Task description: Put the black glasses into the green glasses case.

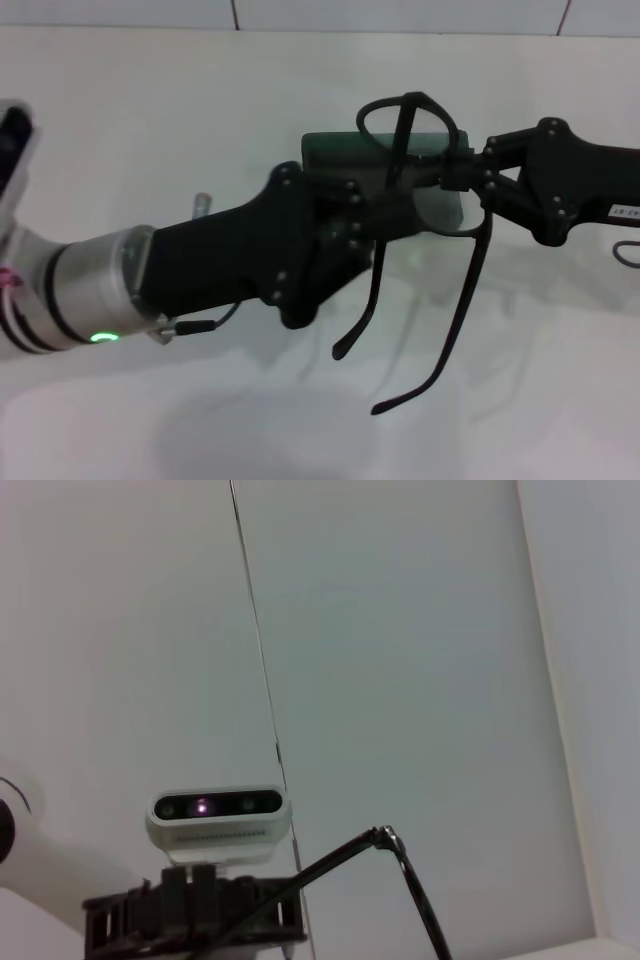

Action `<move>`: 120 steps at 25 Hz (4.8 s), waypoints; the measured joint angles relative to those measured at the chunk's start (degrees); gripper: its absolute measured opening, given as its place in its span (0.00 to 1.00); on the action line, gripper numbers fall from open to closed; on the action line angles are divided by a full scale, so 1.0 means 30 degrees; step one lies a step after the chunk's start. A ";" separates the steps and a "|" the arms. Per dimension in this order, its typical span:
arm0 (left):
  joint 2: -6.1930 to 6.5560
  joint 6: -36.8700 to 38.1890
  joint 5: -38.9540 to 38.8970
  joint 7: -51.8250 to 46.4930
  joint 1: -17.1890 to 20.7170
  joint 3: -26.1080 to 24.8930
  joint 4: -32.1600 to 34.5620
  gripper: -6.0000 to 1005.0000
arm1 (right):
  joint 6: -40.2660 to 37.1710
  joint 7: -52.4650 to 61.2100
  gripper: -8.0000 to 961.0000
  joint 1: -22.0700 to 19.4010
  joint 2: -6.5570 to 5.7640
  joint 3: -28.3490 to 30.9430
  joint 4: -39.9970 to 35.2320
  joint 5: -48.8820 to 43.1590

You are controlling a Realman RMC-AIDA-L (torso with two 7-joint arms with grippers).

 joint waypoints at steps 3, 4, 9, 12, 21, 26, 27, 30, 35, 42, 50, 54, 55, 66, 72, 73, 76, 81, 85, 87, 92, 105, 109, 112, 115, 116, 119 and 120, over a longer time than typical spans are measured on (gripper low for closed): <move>-0.0043 -0.0241 -0.0002 0.0110 -0.0416 0.0071 -0.0504 0.04 | -0.0037 -0.0219 0.07 0.0363 0.0041 -0.0037 0.0512 0.0052; -0.0047 -0.0397 -0.0005 0.0249 -0.0559 0.0075 -0.0854 0.04 | -0.0069 -0.0246 0.07 0.0502 0.0055 -0.0057 0.0644 0.0061; -0.0121 -0.1427 -0.0045 0.0559 -0.0810 0.0028 -0.1551 0.04 | -0.0487 -0.0567 0.07 0.1312 0.0080 -0.0132 0.1611 0.0232; -0.0158 -0.1848 -0.0303 0.0583 -0.0828 0.0023 -0.1738 0.04 | -0.0637 -0.0785 0.07 0.1638 0.0092 -0.0491 0.2035 0.0501; -0.0110 -0.2032 -0.0975 0.0597 -0.0811 0.0008 -0.1788 0.05 | -0.0760 -0.0956 0.06 0.1619 0.0115 -0.0684 0.2066 0.0573; -0.0028 -0.1699 -0.0835 0.0590 -0.0850 0.0118 -0.1667 0.05 | -0.0384 -0.1232 0.06 0.1388 0.0067 -0.0540 0.2145 0.0929; -0.0001 -0.1557 -0.0789 0.0590 -0.0839 0.0203 -0.1630 0.05 | -0.0279 -0.1341 0.06 0.1329 0.0033 -0.0530 0.2200 0.1130; 0.0091 -0.1276 -0.0722 0.0588 -0.0719 0.0572 -0.1493 0.05 | -0.0214 -0.1595 0.06 0.1019 -0.0057 -0.0492 0.2259 0.2067; 0.0179 -0.1570 -0.0682 0.0970 -0.0129 0.0633 -0.1490 0.05 | -0.1800 -0.1744 0.06 0.0375 -0.0291 -0.0415 0.1833 0.4666; 0.0013 -0.1883 0.0599 0.1001 -0.0643 0.1633 -0.1401 0.05 | -0.4810 -0.2157 0.06 0.0511 -0.0257 0.1165 0.1542 0.6888; -0.0142 -0.0580 -0.3278 0.2424 -0.1693 0.6555 -0.1306 0.05 | -0.1881 -0.5731 0.06 0.2180 0.0143 -0.2347 0.3675 0.7016; -0.0145 -0.0402 -0.6542 0.2806 -0.1001 0.7812 -0.1250 0.05 | -0.0575 -0.6422 0.06 0.2456 0.0145 -0.4342 0.4216 0.7026; -0.0147 -0.0376 -0.7047 0.2842 -0.0784 0.7826 -0.1228 0.05 | -0.0252 -0.6463 0.06 0.2428 0.0143 -0.4745 0.4216 0.7027; -0.0012 -0.1004 -0.8925 0.1982 -0.0500 0.7557 -0.1500 0.05 | 0.0432 -0.6476 0.06 0.2170 0.0142 -0.5257 0.4201 0.6897; 0.0001 -0.1238 -0.8959 0.1804 -0.0473 0.7563 -0.1500 0.05 | 0.0811 -0.6477 0.06 0.2139 0.0095 -0.5252 0.4096 0.6886; 0.0001 -0.1255 -0.8965 0.1804 -0.0454 0.7564 -0.1499 0.05 | 0.0870 -0.6476 0.06 0.2135 0.0094 -0.5267 0.4090 0.6886; 0.0014 -0.1410 -0.8985 0.1803 -0.0405 0.7573 -0.1497 0.05 | 0.1100 -0.6481 0.06 0.2132 0.0088 -0.5273 0.4079 0.6873; 0.0060 -0.1507 -0.9118 0.1758 -0.0224 0.7172 -0.2128 0.05 | 0.1771 -0.6694 0.06 0.1988 -0.0045 -0.5124 0.4040 0.6860; 0.0156 -0.1616 -0.9249 0.1755 0.0073 0.6827 -0.2612 0.05 | 0.3452 -0.6915 0.06 0.1904 -0.0422 -0.5092 0.3996 0.6788; 0.0328 -0.1650 -0.9365 0.1755 0.0540 0.6509 -0.2643 0.05 | 0.4602 -0.6855 0.06 0.1906 -0.0550 -0.5147 0.3792 0.6340; 0.0406 -0.1649 -0.9422 0.1756 0.1119 0.5921 -0.2471 0.06 | 0.8661 -0.5262 0.06 0.1996 -0.0141 -0.5213 0.1543 0.2246; 0.0274 -0.1670 -0.9382 0.1959 0.1124 0.5875 -0.2654 0.06 | 1.3817 -0.2030 0.06 0.2571 0.0079 -0.8389 -0.2060 -0.3499; 0.0266 -0.1673 -0.9382 0.1961 0.1132 0.5876 -0.2663 0.06 | 1.6025 -0.1807 0.06 0.2581 0.0039 -1.0225 -0.2468 -0.3658; 0.0265 -0.1681 -0.9377 0.1962 0.1137 0.5875 -0.2667 0.06 | 1.7219 -0.1787 0.06 0.2573 0.0095 -1.1161 -0.2550 -0.3925; 0.0263 -0.1695 -0.9372 0.1963 0.1143 0.5876 -0.2670 0.06 | 1.8274 -0.1679 0.06 0.2572 0.0131 -1.2065 -0.2594 -0.4066; 0.0264 -0.1697 -0.9373 0.1963 0.1145 0.5876 -0.2671 0.06 | 1.8500 -0.1630 0.06 0.2573 0.0132 -1.2261 -0.2603 -0.4069; 0.0264 -0.1706 -0.9370 0.1963 0.1146 0.5876 -0.2671 0.06 | 1.9350 -0.1553 0.06 0.2579 0.0139 -1.2832 -0.2611 -0.4073; 0.0264 -0.1713 -0.9362 0.1963 0.1146 0.5876 -0.2670 0.06 | 1.9698 -0.1551 0.06 0.2580 0.0139 -1.3075 -0.2616 -0.4045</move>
